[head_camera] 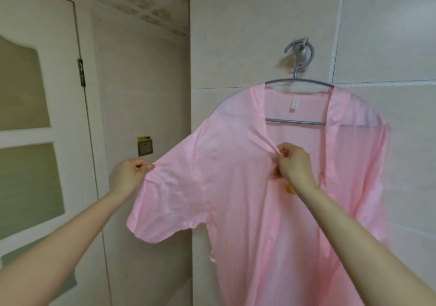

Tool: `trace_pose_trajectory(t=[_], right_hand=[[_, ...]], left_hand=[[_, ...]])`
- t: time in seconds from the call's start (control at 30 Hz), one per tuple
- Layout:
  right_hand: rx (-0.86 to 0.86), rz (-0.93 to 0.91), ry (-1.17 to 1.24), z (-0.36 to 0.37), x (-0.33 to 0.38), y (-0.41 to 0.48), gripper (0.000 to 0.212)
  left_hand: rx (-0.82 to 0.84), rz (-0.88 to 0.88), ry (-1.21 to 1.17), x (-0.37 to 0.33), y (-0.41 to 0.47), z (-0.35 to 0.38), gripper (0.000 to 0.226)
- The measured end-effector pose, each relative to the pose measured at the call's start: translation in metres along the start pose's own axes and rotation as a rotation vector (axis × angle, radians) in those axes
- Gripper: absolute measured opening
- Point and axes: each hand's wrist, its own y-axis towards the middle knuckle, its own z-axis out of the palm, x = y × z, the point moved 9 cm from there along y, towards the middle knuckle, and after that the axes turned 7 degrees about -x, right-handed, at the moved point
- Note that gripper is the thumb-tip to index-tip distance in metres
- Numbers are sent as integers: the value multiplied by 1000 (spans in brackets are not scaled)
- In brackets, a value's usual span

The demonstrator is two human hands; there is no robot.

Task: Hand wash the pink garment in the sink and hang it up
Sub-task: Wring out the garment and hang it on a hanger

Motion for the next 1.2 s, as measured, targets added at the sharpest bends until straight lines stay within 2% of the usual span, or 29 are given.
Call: trace_pose_trajectory(t=[0.07,0.1,0.17,0.2,0.23,0.27,0.33,0.37,0.43,0.47,0.53,0.57,0.6,0.7,0.73,0.77,0.8,0.83,0.87,0.9,0.97,1.03,1.1,1.17,1.2], right_hand=[[302,276,339,23,-2,-16,9],[390,312,337,31,-1,-21,16],[446,193,16,35,2,-24,25],[399,94,-165,30,9,-22,25],[416,67,-201,30,15,-24,24],[502,78,-133,34,21,-28,21],[740,213,185,45,40,-49,12],[756,263,282,47,42,-48,10],[631,263,246,45,36,-39,6],[585,251,239,43,34,-38,12],[663,327,391,48,38,-49,35],[697,364,406,50,40,-58,40],[683,336,353,50,39,-58,36],[460,127,-163,36,32,-40,14],[494,124,-159,38,33,-43,12],[582,165,-25,44,39,-50,11],[698,272,206,50,43,-60,8],[763,331,394,51,53,-68,6],[758,367,476,52,53,-67,8],[717,362,435,52,46,-62,12],[653,278,207,54,38,-61,29],[690,238,204,57,45,-67,40],[754,267,273,59,55,-78,32],[554,203,45,51,40,-55,17],[431,181,-42,43,37,-48,16]], left_hand=[[34,-29,-27,2,5,1,24],[63,-37,-41,2,7,3,25],[112,-42,-49,2,10,7,25],[127,-43,-46,1,11,8,23],[138,-41,-40,0,12,8,22],[142,-38,-29,0,13,8,22],[151,-24,17,0,14,6,22],[155,-19,37,1,15,5,23],[155,-22,49,3,18,2,24],[155,-22,50,3,19,1,24],[155,-13,56,1,21,-2,25],[155,-9,61,2,21,-3,25],[154,-10,66,2,21,-3,26],[158,-16,70,3,19,-5,29],[164,-19,62,3,19,-6,30],[167,-19,56,3,20,-6,31],[174,-17,55,3,19,-6,32],[178,-12,59,3,18,-6,33],[179,-11,63,3,17,-6,32],[183,-13,66,3,17,-7,31],[195,-9,75,3,16,-7,27],[198,-4,79,2,16,-7,23],[205,-4,78,2,15,-7,21],[212,2,61,2,14,-8,22],[214,7,43,1,15,-8,20]])
